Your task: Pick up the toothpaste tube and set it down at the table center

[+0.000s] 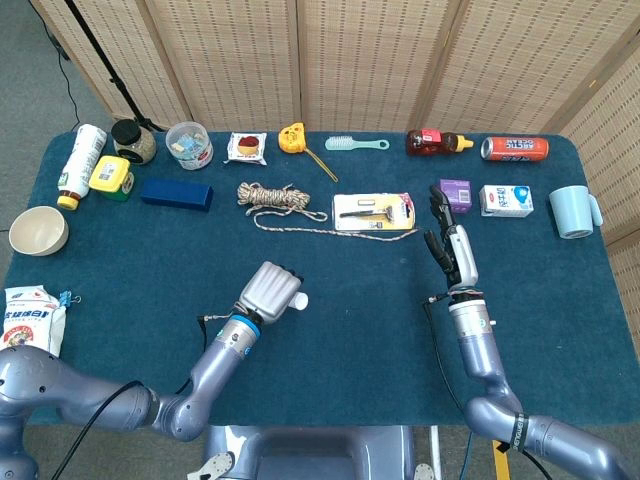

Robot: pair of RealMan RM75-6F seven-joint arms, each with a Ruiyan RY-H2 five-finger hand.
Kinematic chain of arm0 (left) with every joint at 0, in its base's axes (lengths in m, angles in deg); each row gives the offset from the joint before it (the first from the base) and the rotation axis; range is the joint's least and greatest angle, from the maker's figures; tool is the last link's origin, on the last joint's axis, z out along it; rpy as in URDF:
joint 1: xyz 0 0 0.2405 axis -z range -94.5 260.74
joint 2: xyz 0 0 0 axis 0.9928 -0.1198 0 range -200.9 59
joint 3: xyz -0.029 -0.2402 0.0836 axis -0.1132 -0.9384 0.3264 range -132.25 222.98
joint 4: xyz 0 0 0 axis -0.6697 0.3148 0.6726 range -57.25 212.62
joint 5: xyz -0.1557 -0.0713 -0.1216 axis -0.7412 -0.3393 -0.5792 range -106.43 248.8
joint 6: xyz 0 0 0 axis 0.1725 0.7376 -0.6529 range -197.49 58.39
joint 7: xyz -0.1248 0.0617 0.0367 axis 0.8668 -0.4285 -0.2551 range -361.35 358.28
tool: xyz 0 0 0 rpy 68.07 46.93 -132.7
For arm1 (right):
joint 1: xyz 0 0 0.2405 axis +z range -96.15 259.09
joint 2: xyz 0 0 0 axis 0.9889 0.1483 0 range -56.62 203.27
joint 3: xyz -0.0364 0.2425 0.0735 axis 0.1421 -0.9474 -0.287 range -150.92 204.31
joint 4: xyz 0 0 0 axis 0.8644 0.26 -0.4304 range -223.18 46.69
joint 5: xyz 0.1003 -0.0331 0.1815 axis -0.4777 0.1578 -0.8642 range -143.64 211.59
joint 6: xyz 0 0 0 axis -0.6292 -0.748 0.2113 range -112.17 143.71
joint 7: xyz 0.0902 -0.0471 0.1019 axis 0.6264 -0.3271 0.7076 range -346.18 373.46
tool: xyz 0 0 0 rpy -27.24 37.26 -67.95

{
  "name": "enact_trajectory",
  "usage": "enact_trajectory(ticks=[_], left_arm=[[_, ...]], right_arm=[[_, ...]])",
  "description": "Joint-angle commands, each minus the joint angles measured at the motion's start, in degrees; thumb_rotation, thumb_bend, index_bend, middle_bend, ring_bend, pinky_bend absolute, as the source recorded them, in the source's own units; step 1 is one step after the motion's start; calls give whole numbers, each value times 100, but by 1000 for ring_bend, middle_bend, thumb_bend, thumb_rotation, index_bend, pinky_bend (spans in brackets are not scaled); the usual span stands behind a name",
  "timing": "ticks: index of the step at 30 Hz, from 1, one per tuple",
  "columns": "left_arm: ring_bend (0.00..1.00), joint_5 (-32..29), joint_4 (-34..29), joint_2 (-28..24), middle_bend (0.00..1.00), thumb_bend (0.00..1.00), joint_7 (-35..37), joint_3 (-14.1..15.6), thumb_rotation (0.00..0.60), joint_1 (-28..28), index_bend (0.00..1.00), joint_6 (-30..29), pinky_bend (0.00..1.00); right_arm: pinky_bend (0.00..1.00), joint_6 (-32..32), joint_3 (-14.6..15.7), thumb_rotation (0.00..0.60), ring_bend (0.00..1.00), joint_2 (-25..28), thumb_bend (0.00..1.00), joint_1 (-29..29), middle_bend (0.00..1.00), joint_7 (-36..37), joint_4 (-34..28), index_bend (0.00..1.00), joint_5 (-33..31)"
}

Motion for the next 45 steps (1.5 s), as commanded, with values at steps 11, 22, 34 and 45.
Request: enact_trajectory(ticks=[11, 22, 34, 45], left_arm=[[52, -212, -341, -432, 59, 924, 162, -47, 600, -177, 35, 34, 339], [58, 691, -1130, -1445, 52, 921, 1194, -44, 600, -874, 68, -346, 332], [185, 2403, -1280, -2378, 169, 921, 2411, 496, 600, -2135, 242, -1313, 332], [343, 3340, -669, -2745, 332, 921, 3574, 792, 600, -3277, 462, -2170, 354]], right_arm=[[0, -126, 74, 129, 0, 174, 0, -108, 0, -33, -112, 0, 97], [0, -116, 177, 148, 0, 465, 0, -126, 0, -224, -102, 0, 273], [0, -257, 504, 546, 0, 906, 0, -315, 0, -1025, 0, 0, 431], [0, -542, 934, 600, 35, 1315, 0, -586, 52, -2404, 203, 187, 551]])
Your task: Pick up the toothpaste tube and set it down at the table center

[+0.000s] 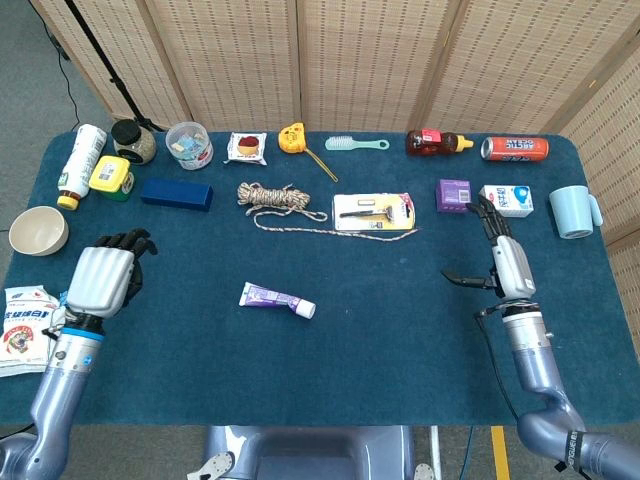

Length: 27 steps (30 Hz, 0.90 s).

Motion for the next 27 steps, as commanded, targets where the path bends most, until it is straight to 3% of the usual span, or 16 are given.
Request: enact_trajectory(ticks=[1, 6, 15, 27], left_arm=[[345, 337, 319, -128, 336, 921, 435, 111, 600, -360, 469, -277, 355], [345, 552, 631, -174, 336, 922, 799, 145, 600, -783, 467, -572, 355], [319, 666, 885, -301, 334, 921, 1418, 286, 600, -1607, 399, -794, 355], [292, 986, 858, -518, 302, 921, 1590, 230, 600, -2074, 380, -646, 336]], right_arm=[[0, -130, 202, 600, 38, 194, 0, -156, 59, -432, 79, 195, 44], [0, -267, 414, 600, 45, 372, 0, -327, 75, -917, 67, 200, 105], [0, -1089, 990, 600, 31, 774, 0, -975, 61, -2174, -441, 192, 495], [0, -1425, 1167, 600, 0, 1119, 0, -1327, 36, -2694, -1063, 171, 597]])
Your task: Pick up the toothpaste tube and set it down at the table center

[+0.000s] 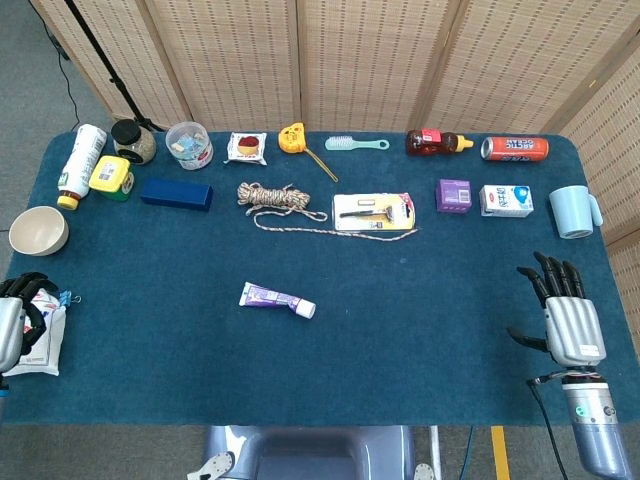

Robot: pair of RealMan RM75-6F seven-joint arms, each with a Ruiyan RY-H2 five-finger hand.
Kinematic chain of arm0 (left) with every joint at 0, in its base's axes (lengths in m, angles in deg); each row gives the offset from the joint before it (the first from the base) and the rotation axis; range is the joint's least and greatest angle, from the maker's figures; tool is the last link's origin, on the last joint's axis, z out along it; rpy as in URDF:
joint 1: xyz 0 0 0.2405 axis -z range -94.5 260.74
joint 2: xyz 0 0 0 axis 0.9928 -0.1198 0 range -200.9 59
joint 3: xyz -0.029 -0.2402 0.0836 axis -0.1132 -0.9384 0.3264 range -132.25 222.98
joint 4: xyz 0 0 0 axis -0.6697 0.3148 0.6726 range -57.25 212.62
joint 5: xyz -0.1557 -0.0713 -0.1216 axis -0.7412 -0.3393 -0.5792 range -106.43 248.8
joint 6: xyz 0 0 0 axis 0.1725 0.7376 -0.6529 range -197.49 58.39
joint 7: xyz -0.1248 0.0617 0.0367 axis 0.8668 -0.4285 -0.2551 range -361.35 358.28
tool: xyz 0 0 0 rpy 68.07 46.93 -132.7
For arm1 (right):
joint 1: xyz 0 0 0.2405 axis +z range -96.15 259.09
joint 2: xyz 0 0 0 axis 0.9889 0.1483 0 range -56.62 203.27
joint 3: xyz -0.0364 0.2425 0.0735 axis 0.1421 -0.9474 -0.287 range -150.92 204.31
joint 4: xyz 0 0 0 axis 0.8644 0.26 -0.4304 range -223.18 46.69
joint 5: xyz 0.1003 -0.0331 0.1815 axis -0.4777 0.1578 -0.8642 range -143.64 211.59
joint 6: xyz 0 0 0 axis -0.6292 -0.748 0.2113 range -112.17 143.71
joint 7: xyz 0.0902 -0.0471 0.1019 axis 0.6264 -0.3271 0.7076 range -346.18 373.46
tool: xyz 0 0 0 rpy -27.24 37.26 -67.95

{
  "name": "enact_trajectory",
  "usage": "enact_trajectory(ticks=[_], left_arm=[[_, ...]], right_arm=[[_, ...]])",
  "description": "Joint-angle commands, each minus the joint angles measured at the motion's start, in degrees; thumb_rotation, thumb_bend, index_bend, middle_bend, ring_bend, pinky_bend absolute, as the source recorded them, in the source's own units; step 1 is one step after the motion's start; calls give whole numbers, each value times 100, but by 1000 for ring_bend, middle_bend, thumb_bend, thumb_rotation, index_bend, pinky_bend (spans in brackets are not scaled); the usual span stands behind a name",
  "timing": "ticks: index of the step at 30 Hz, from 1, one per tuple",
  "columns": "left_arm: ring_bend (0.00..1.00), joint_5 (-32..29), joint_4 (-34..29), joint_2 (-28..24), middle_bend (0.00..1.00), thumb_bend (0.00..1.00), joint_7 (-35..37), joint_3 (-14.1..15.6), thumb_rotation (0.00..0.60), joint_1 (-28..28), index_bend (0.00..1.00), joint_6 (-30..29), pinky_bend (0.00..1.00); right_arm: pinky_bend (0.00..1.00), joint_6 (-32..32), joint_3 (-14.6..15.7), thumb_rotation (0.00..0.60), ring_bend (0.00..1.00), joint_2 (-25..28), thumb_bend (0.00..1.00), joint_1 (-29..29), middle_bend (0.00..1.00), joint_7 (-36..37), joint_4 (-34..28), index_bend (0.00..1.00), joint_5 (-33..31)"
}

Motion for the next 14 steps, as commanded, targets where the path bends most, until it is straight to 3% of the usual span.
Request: enact_trajectory(ticks=[1, 8, 14], left_arm=[[285, 49, -21, -61, 298, 922, 17, -42, 600, -61, 371, 22, 328], [212, 200, -71, -305, 242, 918, 22, -137, 600, -284, 308, -42, 241], [33, 304, -187, -491, 36, 884, -136, -73, 600, -378, 108, 119, 71]], right_arm=[[0, -37, 4, 600, 0, 36, 0, -30, 36, -31, -54, 171, 34], [0, -87, 14, 600, 0, 86, 0, -95, 28, -4, -98, 166, 97], [0, -103, 23, 600, 0, 113, 0, -124, 23, -12, -146, 162, 141]])
